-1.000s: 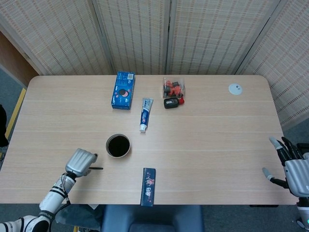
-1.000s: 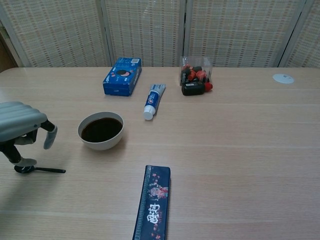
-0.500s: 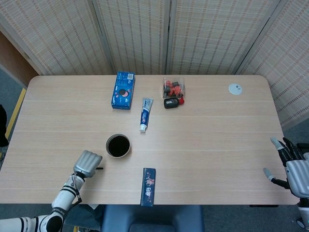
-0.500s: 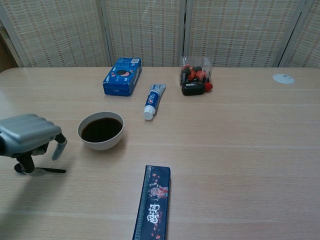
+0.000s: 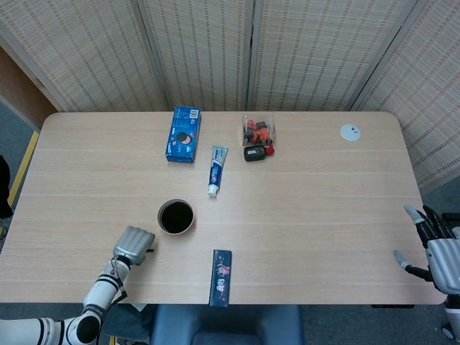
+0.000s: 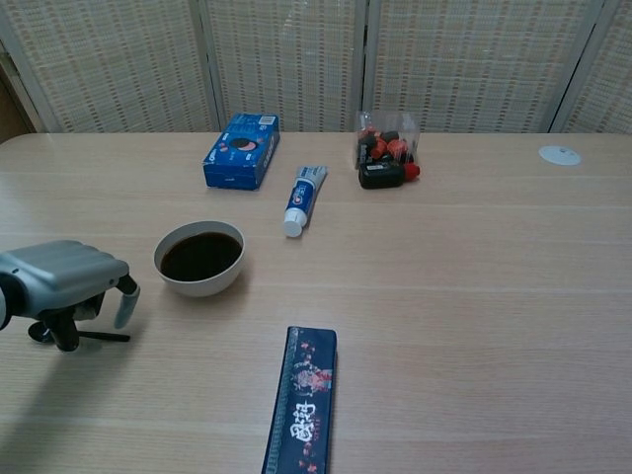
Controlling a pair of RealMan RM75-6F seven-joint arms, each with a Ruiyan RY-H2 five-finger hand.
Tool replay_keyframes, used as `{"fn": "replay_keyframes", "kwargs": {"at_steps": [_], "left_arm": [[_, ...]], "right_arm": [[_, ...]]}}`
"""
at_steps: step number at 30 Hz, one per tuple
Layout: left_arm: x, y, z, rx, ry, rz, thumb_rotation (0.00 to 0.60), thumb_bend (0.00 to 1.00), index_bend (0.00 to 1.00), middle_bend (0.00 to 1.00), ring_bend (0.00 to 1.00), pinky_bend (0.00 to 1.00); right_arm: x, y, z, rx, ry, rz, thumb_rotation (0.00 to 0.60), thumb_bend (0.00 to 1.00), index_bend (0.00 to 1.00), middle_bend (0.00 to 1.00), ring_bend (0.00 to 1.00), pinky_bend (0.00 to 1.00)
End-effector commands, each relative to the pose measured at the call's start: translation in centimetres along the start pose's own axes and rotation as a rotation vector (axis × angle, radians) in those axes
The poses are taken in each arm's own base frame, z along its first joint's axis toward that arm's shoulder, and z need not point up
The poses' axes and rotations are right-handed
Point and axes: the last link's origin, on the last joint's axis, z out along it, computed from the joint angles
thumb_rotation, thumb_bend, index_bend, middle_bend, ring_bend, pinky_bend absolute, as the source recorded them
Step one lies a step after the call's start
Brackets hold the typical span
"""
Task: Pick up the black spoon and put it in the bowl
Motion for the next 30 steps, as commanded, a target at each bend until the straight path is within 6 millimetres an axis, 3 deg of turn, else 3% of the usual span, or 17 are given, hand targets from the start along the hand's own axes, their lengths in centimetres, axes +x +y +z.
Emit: {"fn": "replay_keyframes", "kwargs": {"at_steps": [1, 30], "left_arm": [[-0.13, 0.11, 0.17, 0.0, -0.011, -0.019, 0.6, 0.28, 0.47, 1.0, 1.0, 1.0], [-0.23, 0.34, 0.47, 0.017, -0.039, -0.051, 0.6, 0.29, 0.52, 1.0, 1.0, 1.0]], "right_arm": [[0.0, 0.01, -0.01, 0.0, 0.0, 0.0, 0.6, 0.26, 0.03, 0.15, 0.03, 0.13], [-0.02, 0.23, -0.14, -0.011, 0.001, 0.001, 0.6, 0.27, 0.03, 0.15, 0.03, 0.13]]}}
